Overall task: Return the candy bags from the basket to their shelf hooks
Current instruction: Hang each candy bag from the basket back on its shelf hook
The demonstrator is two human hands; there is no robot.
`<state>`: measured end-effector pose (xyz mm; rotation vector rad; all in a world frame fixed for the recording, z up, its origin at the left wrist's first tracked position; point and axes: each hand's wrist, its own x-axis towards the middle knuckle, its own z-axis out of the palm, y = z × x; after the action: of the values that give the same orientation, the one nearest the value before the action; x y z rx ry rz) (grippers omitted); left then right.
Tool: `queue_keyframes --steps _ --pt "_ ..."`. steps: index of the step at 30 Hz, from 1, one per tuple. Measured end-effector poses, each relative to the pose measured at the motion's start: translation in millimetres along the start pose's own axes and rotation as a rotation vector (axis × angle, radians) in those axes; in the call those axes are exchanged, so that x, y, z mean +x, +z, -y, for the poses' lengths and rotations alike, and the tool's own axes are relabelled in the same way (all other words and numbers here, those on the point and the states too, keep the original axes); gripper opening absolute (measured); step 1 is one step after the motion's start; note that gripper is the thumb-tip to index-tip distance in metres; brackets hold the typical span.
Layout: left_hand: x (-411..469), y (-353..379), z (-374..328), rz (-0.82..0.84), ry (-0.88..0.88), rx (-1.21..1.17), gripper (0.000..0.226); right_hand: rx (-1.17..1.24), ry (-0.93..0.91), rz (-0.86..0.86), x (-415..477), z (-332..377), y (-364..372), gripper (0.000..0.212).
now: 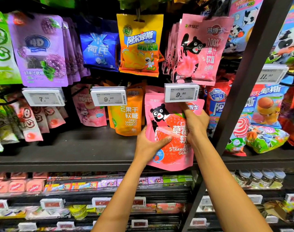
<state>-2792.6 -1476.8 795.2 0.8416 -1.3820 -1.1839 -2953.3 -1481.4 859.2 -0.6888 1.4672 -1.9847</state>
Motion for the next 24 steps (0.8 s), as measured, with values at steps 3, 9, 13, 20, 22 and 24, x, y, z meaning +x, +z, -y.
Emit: queue_keyframes --steps 3,9,13,20,22,24 --pt "6 0 4 0.014 -0.028 0.006 0.046 -0.039 -0.028 -0.017 5 -4 4 0.032" --pt "21 0 10 0.058 -0.074 0.037 0.040 -0.174 -0.094 -0.064 10 -10 11 0.060" --pt "36 -3 13 0.061 -0.103 0.050 0.043 -0.159 -0.145 -0.029 16 -16 17 0.043" --pt "55 -4 14 0.060 -0.109 0.085 0.047 -0.260 -0.097 -0.061 31 -20 25 0.058" --pt "56 -2 19 0.030 -0.109 0.103 0.047 -0.267 -0.142 -0.020 31 -21 23 0.058" --pt "54 0 22 -0.014 -0.093 0.140 0.047 -0.251 -0.198 0.029 28 -23 19 0.054"
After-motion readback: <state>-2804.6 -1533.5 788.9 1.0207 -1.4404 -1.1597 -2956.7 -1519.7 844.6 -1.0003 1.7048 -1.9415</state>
